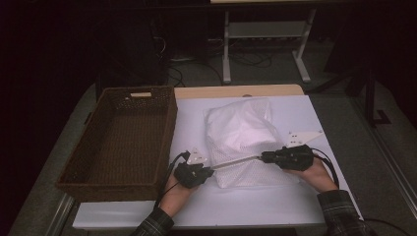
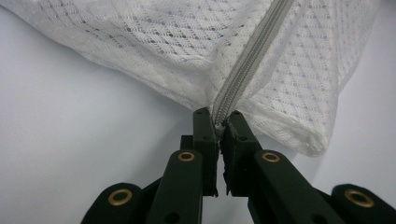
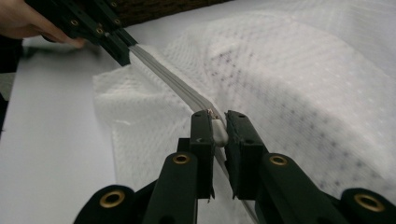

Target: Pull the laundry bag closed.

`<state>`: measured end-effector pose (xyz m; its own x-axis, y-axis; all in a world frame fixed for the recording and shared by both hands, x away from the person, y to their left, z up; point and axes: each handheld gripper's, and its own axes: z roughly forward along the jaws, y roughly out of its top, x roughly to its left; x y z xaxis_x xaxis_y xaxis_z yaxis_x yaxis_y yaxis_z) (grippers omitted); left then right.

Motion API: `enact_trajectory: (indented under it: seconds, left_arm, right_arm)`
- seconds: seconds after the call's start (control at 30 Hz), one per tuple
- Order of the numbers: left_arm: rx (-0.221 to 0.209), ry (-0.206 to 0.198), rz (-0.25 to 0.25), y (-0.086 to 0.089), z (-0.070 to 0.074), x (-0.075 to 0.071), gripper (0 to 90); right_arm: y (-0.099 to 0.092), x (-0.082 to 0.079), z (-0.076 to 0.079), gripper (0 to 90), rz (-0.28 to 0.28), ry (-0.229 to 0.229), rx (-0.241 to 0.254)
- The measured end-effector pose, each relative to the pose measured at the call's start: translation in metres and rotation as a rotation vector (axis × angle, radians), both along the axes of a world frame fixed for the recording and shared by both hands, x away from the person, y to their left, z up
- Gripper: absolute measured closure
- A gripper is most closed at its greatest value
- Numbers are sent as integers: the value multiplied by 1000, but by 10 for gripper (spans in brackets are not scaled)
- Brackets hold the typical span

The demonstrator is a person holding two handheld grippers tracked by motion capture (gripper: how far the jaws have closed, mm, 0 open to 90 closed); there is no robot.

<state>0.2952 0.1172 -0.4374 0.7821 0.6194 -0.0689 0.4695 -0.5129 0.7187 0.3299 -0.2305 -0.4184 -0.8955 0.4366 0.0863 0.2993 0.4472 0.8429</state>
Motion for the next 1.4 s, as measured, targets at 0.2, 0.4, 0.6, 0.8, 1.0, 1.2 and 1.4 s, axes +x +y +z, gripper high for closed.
enact_trajectory:
  seconds: [0.2,0.4,0.6,0.8,1.0,1.2,1.4]
  left_arm:
    - [-3,13,11,0,0,1,850]
    - [-2,15,13,0,0,1,850]
    - [2,15,20,1,1,0,851]
    - [-8,23,34,4,1,2,852]
    - [1,23,39,4,0,1,852]
    - [14,16,33,3,-1,0,850]
    - [0,5,7,-1,-2,-2,571]
  right_arm:
    - [-23,-2,-1,814,-46,1,18]
    - [-38,-4,-2,815,-73,0,22]
    - [-48,-4,-1,815,-99,-5,19]
    - [-55,-4,-2,816,-123,-6,6]
    - [-81,-8,-5,817,-200,4,0]
    - [-89,-8,-8,816,-229,16,-2]
    - [-81,-11,-5,605,-252,3,8]
